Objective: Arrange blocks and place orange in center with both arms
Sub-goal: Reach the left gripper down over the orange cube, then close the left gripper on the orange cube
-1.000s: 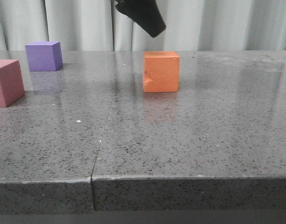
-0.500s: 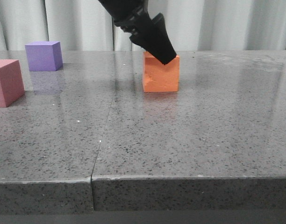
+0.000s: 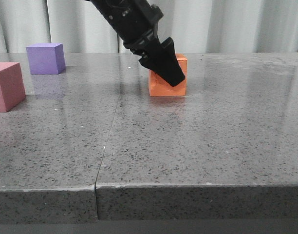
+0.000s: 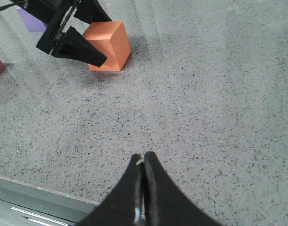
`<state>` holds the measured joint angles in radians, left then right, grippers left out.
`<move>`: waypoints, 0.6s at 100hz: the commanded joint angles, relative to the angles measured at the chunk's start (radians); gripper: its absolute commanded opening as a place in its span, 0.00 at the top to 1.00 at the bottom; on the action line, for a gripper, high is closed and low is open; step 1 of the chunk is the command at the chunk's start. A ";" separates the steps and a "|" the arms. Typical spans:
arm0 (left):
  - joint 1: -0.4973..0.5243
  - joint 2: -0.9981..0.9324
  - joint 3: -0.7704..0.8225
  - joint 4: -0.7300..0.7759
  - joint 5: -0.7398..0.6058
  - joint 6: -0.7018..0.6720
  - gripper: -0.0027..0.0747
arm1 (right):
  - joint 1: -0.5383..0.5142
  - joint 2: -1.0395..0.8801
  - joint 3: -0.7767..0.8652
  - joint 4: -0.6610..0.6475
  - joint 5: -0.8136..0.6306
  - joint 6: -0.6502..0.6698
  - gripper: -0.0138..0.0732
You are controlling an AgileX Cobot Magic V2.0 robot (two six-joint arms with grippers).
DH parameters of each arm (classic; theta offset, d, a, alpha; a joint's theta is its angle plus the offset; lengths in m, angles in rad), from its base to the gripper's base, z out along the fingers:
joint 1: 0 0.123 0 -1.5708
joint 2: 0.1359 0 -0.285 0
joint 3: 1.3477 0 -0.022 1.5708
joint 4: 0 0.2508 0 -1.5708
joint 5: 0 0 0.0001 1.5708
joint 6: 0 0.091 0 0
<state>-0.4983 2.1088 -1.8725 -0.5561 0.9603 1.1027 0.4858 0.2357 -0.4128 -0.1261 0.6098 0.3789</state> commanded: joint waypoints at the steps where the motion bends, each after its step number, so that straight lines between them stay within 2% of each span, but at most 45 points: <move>1: -0.008 -0.057 -0.030 -0.047 -0.029 0.001 0.16 | -0.004 0.008 -0.025 -0.017 -0.078 -0.005 0.92; 15: -0.008 -0.057 -0.030 -0.047 -0.029 0.001 0.18 | -0.004 0.008 -0.025 -0.017 -0.078 -0.005 0.92; 39: -0.008 -0.057 -0.030 -0.049 -0.029 0.001 0.46 | -0.004 0.008 -0.025 -0.017 -0.078 -0.005 0.92; 60: -0.008 -0.057 -0.030 -0.049 -0.032 0.001 0.62 | -0.004 0.008 -0.025 -0.017 -0.078 -0.005 0.92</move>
<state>-0.4983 2.1089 -1.8725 -0.5567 0.9558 1.1048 0.4858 0.2357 -0.4128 -0.1261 0.6098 0.3806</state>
